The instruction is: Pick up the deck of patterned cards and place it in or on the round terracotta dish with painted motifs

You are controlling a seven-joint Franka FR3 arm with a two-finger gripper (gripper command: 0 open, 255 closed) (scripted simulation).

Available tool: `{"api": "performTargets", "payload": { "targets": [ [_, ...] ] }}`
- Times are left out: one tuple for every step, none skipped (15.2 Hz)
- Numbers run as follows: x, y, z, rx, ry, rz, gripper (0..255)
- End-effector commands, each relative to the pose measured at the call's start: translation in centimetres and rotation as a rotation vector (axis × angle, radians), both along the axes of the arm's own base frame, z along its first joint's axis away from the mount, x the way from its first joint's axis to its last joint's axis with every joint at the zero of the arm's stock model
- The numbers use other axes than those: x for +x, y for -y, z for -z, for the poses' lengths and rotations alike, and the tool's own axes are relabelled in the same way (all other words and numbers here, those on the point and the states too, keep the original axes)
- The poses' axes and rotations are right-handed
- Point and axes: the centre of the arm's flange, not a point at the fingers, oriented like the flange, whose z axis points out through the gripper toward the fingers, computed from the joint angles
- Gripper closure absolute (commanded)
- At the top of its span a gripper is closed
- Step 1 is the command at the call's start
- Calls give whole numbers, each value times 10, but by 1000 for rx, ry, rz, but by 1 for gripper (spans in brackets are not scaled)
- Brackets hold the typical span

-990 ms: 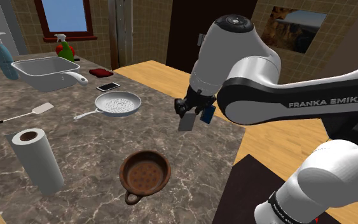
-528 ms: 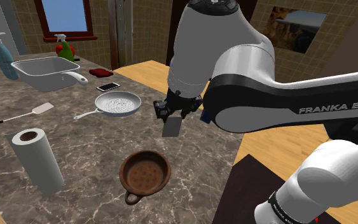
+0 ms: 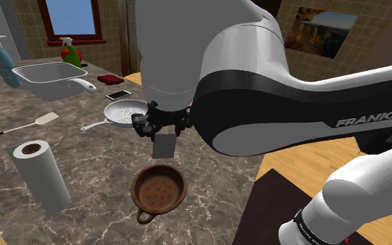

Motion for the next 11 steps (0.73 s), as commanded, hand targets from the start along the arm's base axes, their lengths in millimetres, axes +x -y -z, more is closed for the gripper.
{"api": "performTargets", "payload": {
  "targets": [
    [-1, -6, 8, 1, 0, 1, 255],
    [-1, -6, 13, 1, 0, 1, 255],
    [-1, -6, 18, 1, 0, 1, 255],
    [-1, -6, 23, 1, 0, 1, 255],
    [-1, -6, 29, 1, 0, 1, 255],
    [-1, -6, 34, 1, 0, 1, 255],
    [-1, -6, 39, 1, 0, 1, 255],
    [-1, -6, 45, 1, 0, 1, 255],
    [-1, -6, 50, 1, 0, 1, 255],
    [-1, -6, 55, 1, 0, 1, 255],
    [-1, -6, 60, 1, 0, 1, 255]
  ]
}}
